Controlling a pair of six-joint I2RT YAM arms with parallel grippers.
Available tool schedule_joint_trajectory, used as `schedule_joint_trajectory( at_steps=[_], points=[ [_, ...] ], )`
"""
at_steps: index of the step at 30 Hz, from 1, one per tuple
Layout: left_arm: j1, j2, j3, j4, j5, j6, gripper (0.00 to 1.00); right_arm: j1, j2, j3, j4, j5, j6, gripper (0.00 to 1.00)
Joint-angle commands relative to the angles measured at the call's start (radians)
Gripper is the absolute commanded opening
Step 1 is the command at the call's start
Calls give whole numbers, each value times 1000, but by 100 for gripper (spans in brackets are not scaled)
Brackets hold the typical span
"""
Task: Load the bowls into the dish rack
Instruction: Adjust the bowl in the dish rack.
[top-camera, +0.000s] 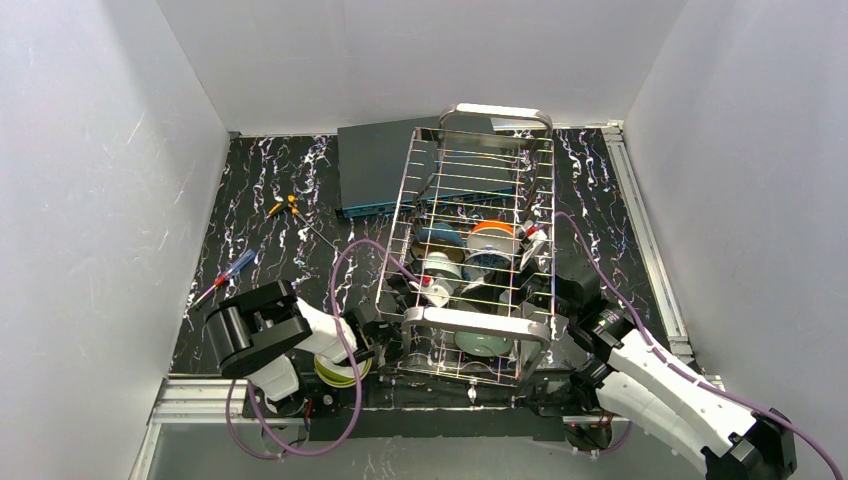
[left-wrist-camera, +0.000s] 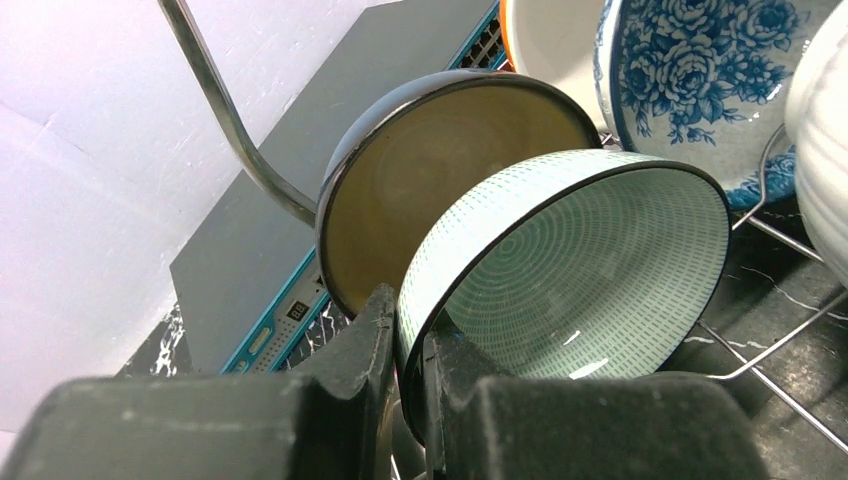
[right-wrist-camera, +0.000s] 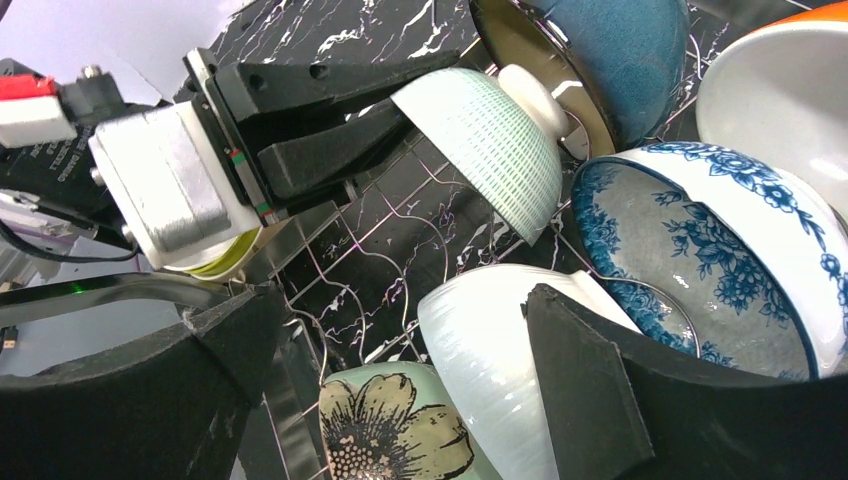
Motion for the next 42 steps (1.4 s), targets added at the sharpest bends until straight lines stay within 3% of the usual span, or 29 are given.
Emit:
schedule_joint_trajectory(
  at_steps=[1, 3, 5, 12, 15, 16, 27, 36, 39, 42],
  points=[
    [-29, -6, -5, 43, -47, 63, 0, -14, -58, 57, 171, 59, -32, 99],
    [-31, -24, -13, 42, -53, 55, 0, -14, -54, 55, 174, 59, -34, 99],
    [-33, -44, -23, 42, -52, 44, 10, -14, -52, 53, 178, 58, -34, 99],
    [-39, -115, -60, 28, -53, 35, 74, -14, -48, 56, 180, 57, -37, 99],
    [-41, -164, -78, -11, -25, 17, 95, -13, -44, 60, 181, 54, -36, 99],
    [-41, -181, -84, -27, -12, 8, 98, -14, -43, 60, 182, 52, -35, 99],
    [-41, -455, -171, -199, 16, -151, 98, -14, -32, 59, 197, 44, -27, 99],
    [-40, -856, -315, -314, -13, -392, 98, -12, -32, 51, 212, 34, -21, 99],
    [-42, -1055, -331, -493, -65, -563, 98, -13, -35, 49, 210, 36, -22, 99],
    [-42, -1281, -280, -861, -60, -715, 98, -13, -39, 48, 205, 41, -23, 99]
  ],
)
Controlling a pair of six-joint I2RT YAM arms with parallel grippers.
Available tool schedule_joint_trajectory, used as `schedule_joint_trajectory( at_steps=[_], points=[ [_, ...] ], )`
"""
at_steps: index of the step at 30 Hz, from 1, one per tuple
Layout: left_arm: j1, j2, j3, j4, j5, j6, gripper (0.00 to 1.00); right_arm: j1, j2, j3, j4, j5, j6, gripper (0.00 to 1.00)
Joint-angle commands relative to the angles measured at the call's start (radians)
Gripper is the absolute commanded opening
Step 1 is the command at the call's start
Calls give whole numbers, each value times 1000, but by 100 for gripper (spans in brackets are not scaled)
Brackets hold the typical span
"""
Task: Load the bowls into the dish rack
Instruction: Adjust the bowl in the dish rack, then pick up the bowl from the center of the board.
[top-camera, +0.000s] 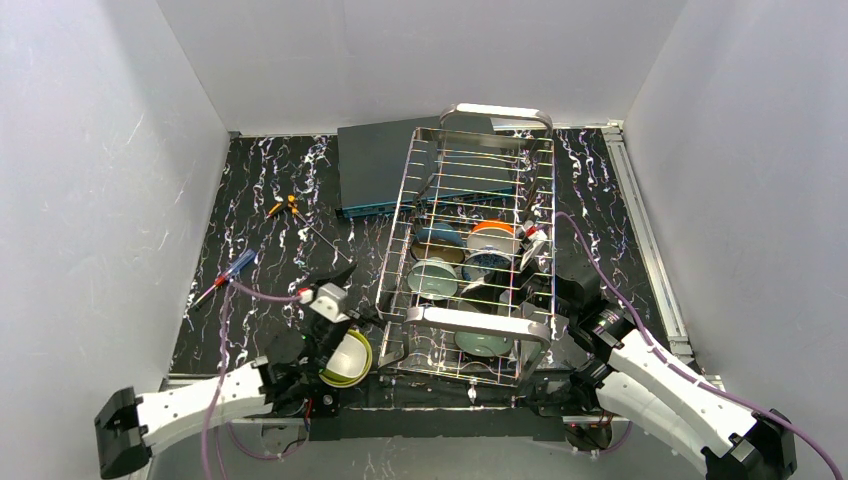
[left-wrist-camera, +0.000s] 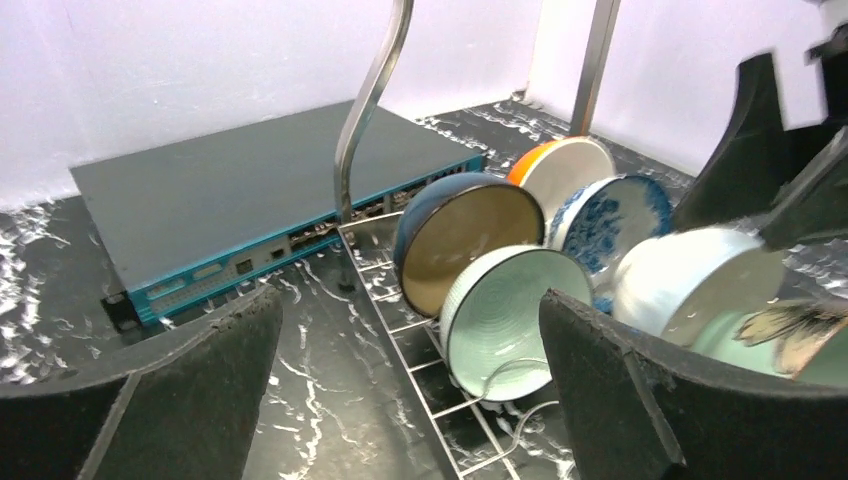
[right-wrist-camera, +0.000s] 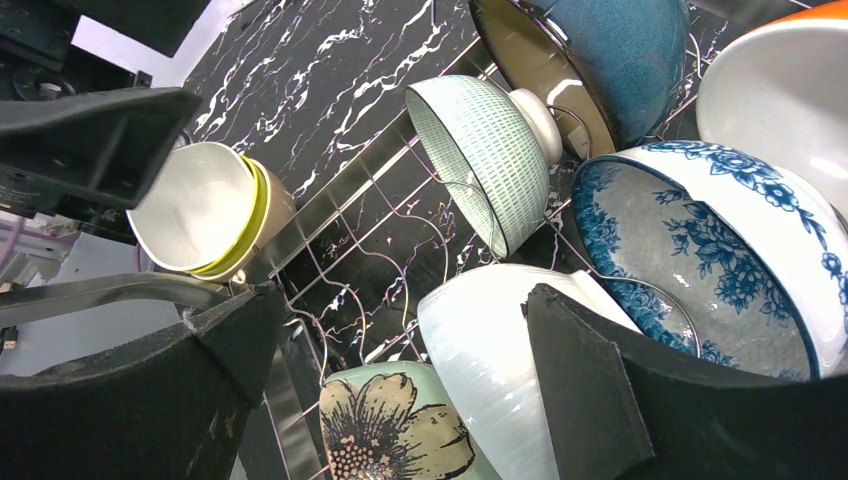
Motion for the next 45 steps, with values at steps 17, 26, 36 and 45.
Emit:
schedule_joint_trajectory(
  at_steps=[17, 26, 36, 45],
  points=[
    [-5, 114, 838, -2265, -216, -1551, 98, -13, -23, 38, 211, 36, -31, 99],
    [-5, 218, 822, -2483, 36, -1821, 88, -13, -53, 39, 167, 58, -50, 99],
    [-5, 312, 749, -2271, 113, -1692, 39, -13, -50, 47, 168, 58, -45, 99],
    [-5, 347, 842, -2347, 57, -1633, 1, -13, -57, 66, 151, 60, -51, 99]
  ],
)
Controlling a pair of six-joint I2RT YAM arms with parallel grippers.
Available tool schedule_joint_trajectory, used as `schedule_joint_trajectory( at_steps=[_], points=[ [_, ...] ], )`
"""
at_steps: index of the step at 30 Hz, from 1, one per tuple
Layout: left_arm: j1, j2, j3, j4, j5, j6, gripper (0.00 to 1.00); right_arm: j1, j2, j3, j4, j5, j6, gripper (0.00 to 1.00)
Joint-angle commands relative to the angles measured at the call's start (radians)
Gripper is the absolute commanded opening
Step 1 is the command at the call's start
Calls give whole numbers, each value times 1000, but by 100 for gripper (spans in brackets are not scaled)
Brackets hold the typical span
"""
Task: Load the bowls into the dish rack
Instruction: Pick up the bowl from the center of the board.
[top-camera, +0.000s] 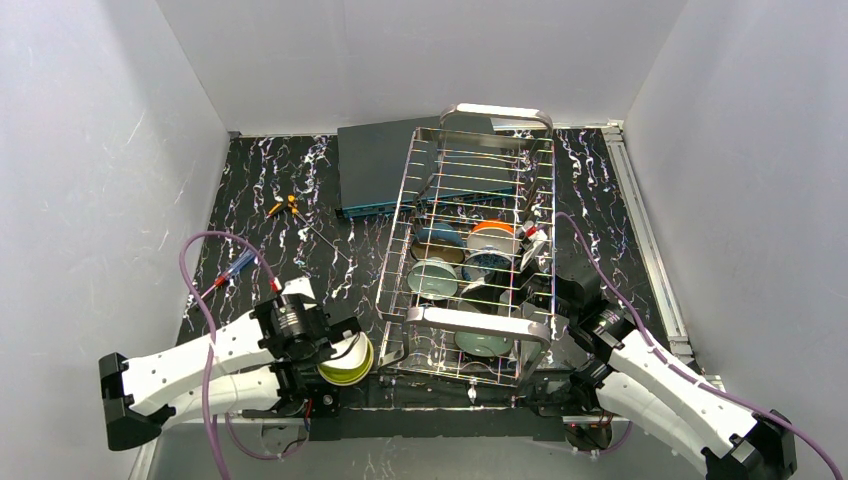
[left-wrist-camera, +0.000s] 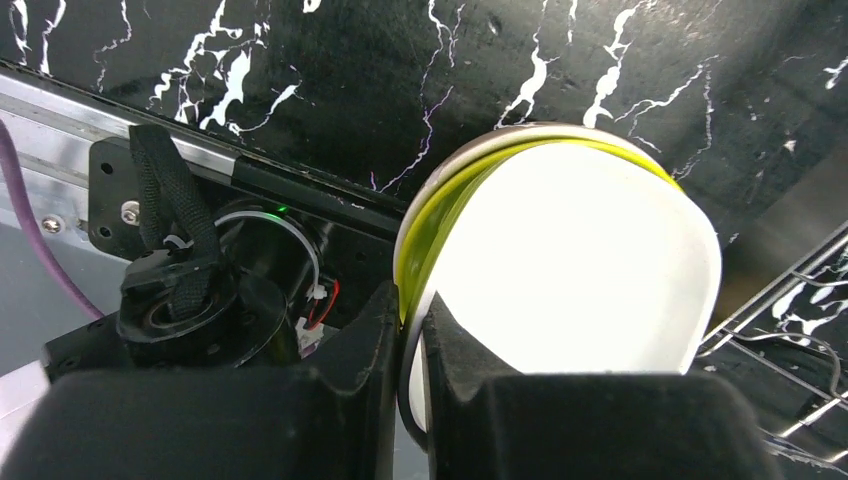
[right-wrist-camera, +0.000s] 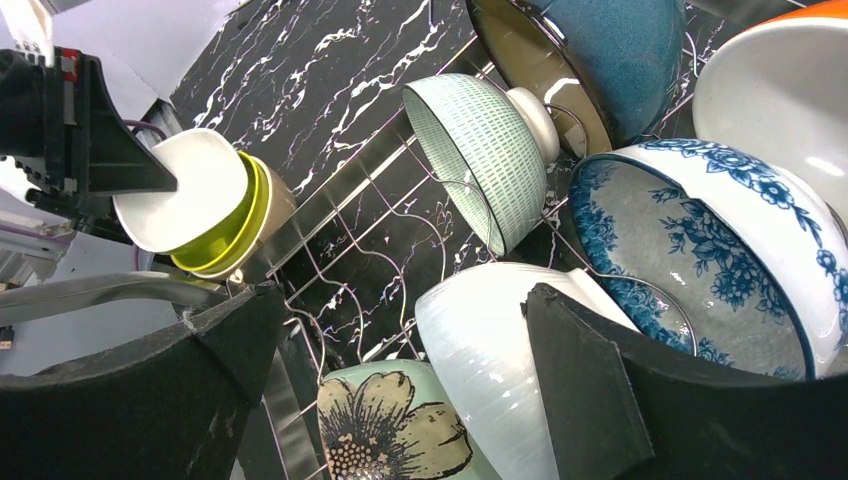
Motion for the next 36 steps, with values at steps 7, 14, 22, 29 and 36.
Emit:
schedule_joint_trajectory(
  at_steps=[7, 14, 22, 29, 36],
  points=[
    [-3, 80, 255, -209, -162, 132, 0, -13, -56, 78, 142, 58, -50, 99],
    [-3, 161, 504, -308, -434, 253, 0, -13, -110, 125, 60, 192, -66, 99],
    [6, 220, 704, -298, -773, 318, 0, -13, -145, 260, -170, 460, -93, 99],
    [108, 254, 762, 75, -852, 712, 0, -13, -141, 274, -211, 459, -102, 99],
    [170, 202, 657, 932, -766, 1473, 0, -12, -141, 246, -213, 435, -84, 99]
  ],
)
